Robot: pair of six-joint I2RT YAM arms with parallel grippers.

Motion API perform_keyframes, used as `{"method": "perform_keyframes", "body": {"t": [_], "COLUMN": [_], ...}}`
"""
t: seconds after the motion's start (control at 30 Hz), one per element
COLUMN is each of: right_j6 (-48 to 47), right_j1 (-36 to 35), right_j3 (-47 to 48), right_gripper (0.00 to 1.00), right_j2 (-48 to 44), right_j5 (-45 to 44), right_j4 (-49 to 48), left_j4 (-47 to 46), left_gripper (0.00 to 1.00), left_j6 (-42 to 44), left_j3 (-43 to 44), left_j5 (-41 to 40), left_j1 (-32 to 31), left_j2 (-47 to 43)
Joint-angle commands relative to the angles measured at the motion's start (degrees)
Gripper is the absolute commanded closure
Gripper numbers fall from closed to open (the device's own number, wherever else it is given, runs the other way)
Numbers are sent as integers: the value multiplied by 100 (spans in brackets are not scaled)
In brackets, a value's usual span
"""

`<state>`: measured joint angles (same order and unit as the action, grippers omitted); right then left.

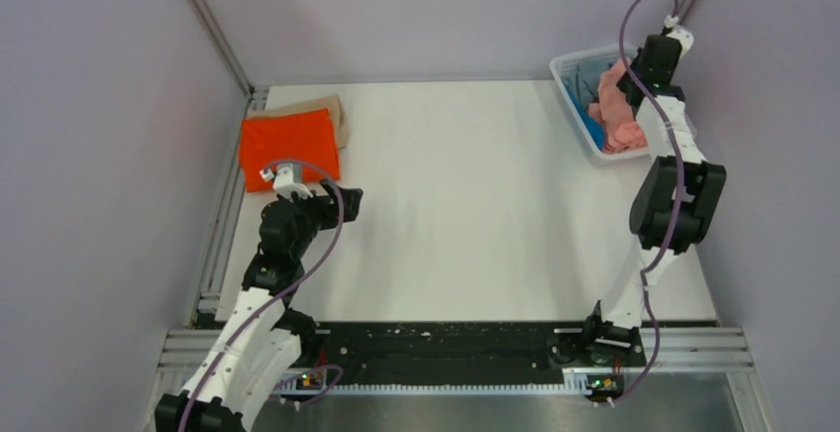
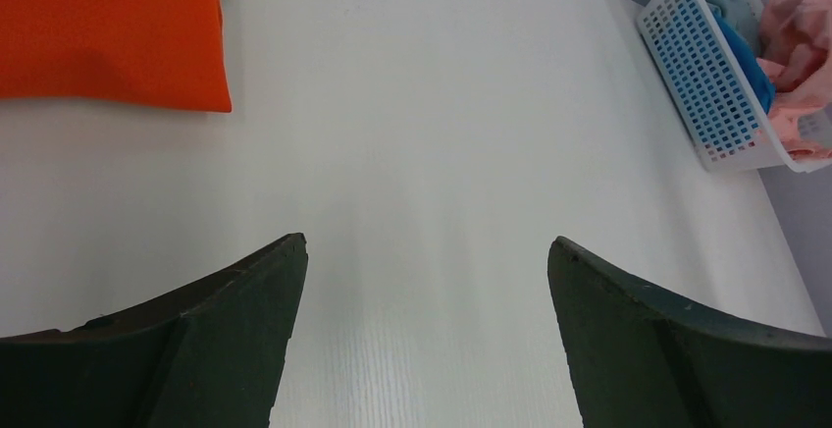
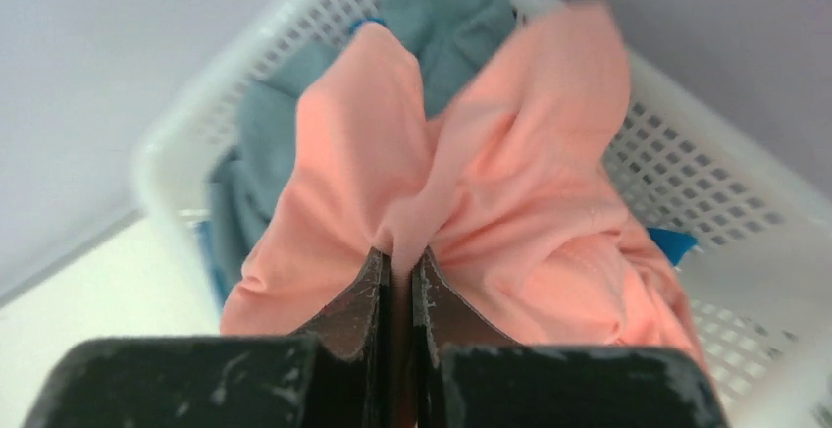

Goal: Fold and stack the t-shirts
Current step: Grab crumpled tshirt from bin with the right arm, then move the tshirt to the center of the board

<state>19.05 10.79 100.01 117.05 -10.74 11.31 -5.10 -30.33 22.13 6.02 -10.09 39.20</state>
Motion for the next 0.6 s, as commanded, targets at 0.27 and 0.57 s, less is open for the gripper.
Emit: {"method": "perform_keyframes", "body": {"t": [0.27, 0.57], "right_j6": [294, 781], "right_j1": [-771, -2551], "right_j3": [-29, -826], "right_gripper": [100, 100], "right_j2": [-3744, -4680], "right_j5": [2734, 3988], "right_j4": [-57, -834], "left_j4": [181, 658], "left_gripper": [1, 1], "left_j6": [-136, -495], "left_j3": [357, 449], "left_j5": [465, 201], "left_j1": [-20, -20], "left_j2": [-417, -775]}}
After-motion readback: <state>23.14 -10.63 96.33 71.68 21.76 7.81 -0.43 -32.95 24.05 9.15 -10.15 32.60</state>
